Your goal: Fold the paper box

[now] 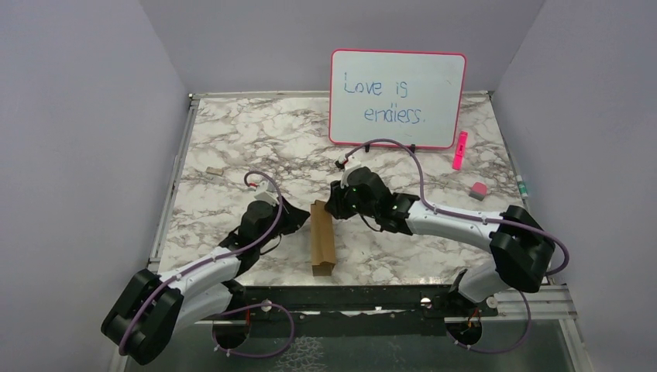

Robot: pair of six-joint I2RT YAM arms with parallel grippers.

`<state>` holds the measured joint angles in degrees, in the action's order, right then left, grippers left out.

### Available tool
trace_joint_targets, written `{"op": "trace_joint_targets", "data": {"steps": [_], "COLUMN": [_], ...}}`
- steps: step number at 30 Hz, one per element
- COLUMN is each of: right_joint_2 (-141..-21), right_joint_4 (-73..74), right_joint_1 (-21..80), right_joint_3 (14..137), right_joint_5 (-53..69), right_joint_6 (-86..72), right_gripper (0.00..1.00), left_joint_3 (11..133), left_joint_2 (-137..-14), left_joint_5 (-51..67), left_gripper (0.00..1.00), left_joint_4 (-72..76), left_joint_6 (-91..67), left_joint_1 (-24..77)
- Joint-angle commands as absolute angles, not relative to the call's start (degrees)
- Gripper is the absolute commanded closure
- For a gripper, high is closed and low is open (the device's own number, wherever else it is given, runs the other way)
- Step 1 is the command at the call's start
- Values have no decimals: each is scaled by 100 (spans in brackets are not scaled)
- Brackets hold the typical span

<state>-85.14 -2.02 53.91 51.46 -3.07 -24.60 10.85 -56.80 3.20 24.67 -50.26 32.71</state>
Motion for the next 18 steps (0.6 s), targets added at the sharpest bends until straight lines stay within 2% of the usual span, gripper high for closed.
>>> {"op": "trace_joint_targets", "data": {"steps": [1,18], "right_joint_2": [-8802,-9340], "right_joint_4": [-230,297], "right_joint_1": [5423,5423], "right_joint_3": [5234,5802], "right_joint_5": [-45,-632], "right_joint_6": [-2479,-2187], "right_gripper": [72,75], "left_joint_3": [1387,2045], "left_joint_2": [-5862,-6654], "left_joint_5": [545,71], "left_gripper": [90,90], "left_joint_4": [2680,2900], "left_joint_6": [-4895,-4664], "left_joint_1": [3409,3595]}}
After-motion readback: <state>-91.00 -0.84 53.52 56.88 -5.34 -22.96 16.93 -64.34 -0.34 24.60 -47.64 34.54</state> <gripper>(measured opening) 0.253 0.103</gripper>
